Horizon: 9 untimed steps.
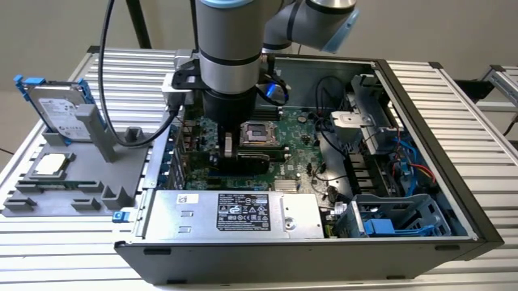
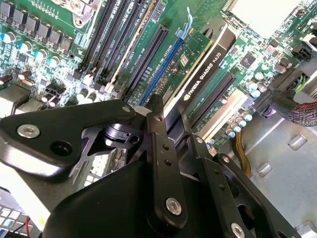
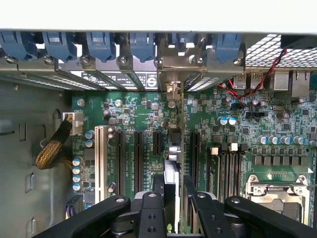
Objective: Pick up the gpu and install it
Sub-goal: 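Insert the gpu into the slot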
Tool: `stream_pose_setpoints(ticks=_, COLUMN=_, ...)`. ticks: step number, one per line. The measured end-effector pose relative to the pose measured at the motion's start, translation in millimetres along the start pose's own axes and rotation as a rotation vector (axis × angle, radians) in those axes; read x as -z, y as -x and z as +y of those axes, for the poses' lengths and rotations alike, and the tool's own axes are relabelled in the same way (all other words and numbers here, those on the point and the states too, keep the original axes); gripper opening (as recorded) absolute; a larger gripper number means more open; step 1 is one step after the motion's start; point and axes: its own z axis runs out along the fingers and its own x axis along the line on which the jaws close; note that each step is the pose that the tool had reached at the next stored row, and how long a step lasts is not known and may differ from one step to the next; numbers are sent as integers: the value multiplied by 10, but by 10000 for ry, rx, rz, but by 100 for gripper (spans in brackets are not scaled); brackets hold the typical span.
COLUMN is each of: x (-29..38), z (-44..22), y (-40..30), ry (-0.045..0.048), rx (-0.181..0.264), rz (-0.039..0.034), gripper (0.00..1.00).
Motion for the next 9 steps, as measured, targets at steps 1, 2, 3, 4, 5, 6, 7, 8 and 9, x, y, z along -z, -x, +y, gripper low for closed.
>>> stream_pose_setpoints(ticks=1, x=-9, z=0, y=0, ry=1, rx=0, rz=-2, gripper=0)
stream_pose_setpoints(ticks=2, x=-15, z=0, y=0, ry=0, rx=-1, rz=-7, gripper=0)
stream_pose_setpoints(ticks=3, x=-16, z=0, y=1, ry=-1, rx=-1, rz=-5, gripper=0)
stream_pose_setpoints(ticks=4, x=-18, z=0, y=1, ry=-1, rx=-1, rz=-3, gripper=0)
stream_pose_setpoints(ticks=5, x=-21, z=0, y=1, ry=-3, rx=-1, rz=-2, gripper=0)
stream_pose_setpoints(ticks=6, x=-28, z=-1, y=2, ry=-8, rx=-1, rz=-9, gripper=0)
stream_pose_setpoints(ticks=7, x=-35, z=-1, y=2, ry=-10, rx=-1, rz=-11, gripper=0)
stream_pose_setpoints(ticks=8, x=-39, z=-1, y=1, ry=-6, rx=-1, rz=-4, gripper=0)
stream_pose_setpoints(ticks=9, x=-45, z=-1, y=1, ry=-4, rx=-1, rz=-1, gripper=0)
